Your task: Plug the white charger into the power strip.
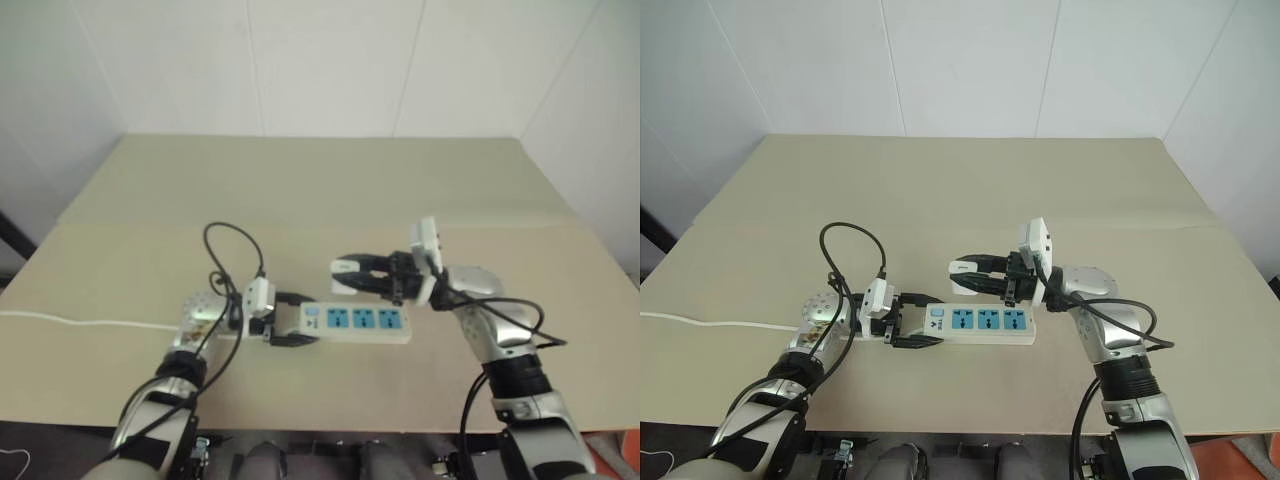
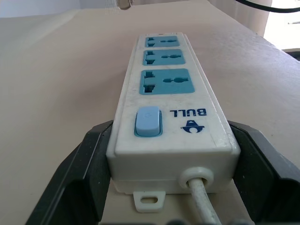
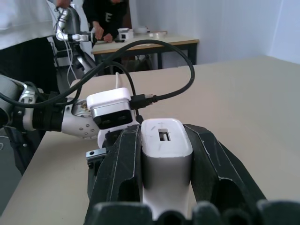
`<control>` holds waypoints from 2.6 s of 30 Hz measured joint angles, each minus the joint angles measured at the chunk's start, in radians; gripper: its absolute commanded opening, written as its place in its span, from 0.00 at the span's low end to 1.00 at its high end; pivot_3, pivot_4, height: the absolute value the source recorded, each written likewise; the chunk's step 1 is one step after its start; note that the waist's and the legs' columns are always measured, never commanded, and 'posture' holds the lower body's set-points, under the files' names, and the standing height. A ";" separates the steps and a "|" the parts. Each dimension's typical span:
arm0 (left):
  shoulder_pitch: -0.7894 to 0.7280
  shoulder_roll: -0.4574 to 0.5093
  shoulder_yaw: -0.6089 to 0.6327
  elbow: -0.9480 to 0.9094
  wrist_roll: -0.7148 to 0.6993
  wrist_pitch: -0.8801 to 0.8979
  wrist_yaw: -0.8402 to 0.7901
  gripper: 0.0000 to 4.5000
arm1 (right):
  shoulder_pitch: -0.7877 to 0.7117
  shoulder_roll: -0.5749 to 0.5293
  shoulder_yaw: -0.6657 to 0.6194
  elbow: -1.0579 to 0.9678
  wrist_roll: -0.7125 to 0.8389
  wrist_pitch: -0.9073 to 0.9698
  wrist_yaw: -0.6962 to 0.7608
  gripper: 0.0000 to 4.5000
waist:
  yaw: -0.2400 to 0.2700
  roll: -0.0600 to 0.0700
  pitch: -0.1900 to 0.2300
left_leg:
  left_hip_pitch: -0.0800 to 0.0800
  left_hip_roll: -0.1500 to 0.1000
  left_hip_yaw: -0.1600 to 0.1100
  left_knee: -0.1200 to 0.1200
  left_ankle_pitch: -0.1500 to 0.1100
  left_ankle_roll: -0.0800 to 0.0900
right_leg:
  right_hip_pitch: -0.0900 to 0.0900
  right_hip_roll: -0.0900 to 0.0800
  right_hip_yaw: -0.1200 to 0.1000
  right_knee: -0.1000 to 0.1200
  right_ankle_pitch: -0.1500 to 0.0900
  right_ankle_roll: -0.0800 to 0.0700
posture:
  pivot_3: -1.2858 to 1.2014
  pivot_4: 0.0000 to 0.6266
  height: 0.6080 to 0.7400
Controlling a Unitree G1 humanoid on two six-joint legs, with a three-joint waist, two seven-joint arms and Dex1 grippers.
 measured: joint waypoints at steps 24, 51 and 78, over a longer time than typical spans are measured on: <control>0.011 0.023 -0.012 -0.043 0.000 0.060 -0.004 0.73 | -0.026 0.095 0.006 0.301 -0.070 -0.219 0.116 0.25 | -0.006 0.000 0.000 | 0.003 0.000 0.000 0.000 0.000 0.000 | 0.000 0.001 0.001 0.002 0.000 0.000 | 0.52 0.24 1.00; 0.008 0.026 -0.018 -0.042 0.001 0.068 -0.002 0.73 | 0.016 0.110 0.001 0.286 -0.080 -0.258 0.104 0.25 | -0.006 0.000 0.000 | 0.004 0.000 0.000 0.000 0.000 0.000 | 0.001 0.001 0.001 0.002 0.000 0.000 | 0.52 0.24 1.00; 0.005 0.030 -0.031 -0.042 0.001 0.071 -0.005 0.73 | 0.036 0.107 0.028 0.319 -0.127 -0.370 0.108 0.25 | -0.007 0.000 0.000 | 0.007 0.001 0.000 -0.001 0.000 0.000 | 0.005 0.001 0.001 0.001 0.000 0.000 | 0.52 0.24 1.00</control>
